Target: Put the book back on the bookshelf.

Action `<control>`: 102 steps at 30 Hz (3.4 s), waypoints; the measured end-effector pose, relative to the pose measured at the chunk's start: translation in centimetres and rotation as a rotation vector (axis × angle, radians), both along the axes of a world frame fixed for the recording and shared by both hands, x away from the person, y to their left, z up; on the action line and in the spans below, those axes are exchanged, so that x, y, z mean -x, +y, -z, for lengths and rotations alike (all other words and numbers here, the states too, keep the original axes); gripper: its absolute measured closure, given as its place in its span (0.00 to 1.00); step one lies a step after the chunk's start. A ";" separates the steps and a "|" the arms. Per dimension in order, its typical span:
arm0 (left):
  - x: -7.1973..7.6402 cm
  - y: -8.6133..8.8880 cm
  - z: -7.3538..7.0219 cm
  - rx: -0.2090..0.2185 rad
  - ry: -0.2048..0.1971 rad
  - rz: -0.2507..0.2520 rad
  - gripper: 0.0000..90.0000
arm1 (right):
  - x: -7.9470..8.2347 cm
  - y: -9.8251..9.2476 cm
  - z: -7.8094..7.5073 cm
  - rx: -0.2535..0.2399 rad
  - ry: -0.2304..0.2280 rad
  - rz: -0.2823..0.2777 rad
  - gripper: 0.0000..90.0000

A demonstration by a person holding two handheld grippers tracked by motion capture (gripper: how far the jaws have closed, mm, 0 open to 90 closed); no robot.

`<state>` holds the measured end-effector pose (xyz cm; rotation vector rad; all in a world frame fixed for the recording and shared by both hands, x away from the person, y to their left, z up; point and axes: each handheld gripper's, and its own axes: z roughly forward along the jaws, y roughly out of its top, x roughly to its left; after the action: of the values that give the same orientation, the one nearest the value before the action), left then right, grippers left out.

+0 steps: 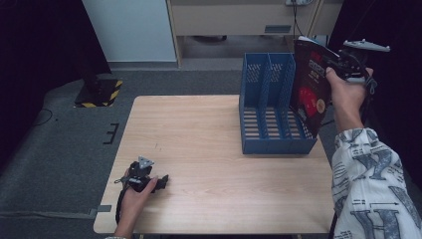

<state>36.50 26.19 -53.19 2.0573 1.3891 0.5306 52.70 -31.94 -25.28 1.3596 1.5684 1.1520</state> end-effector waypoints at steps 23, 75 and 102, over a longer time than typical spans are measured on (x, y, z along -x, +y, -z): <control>0.0 0.0 0.0 -0.002 0.000 0.001 0.04 | -0.4 -0.7 1.6 -0.053 -0.030 0.034 0.97; 0.0 0.0 0.0 -0.001 0.002 0.007 0.04 | -0.8 1.0 7.3 -0.041 -0.006 -0.047 0.97; 0.0 -0.2 0.0 -0.005 -0.001 0.010 0.04 | 0.8 1.1 7.6 0.025 0.062 -0.084 0.94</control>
<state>36.49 26.03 -53.22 2.0665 1.3782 0.5308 51.88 -30.87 -32.89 1.3354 1.6926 1.1466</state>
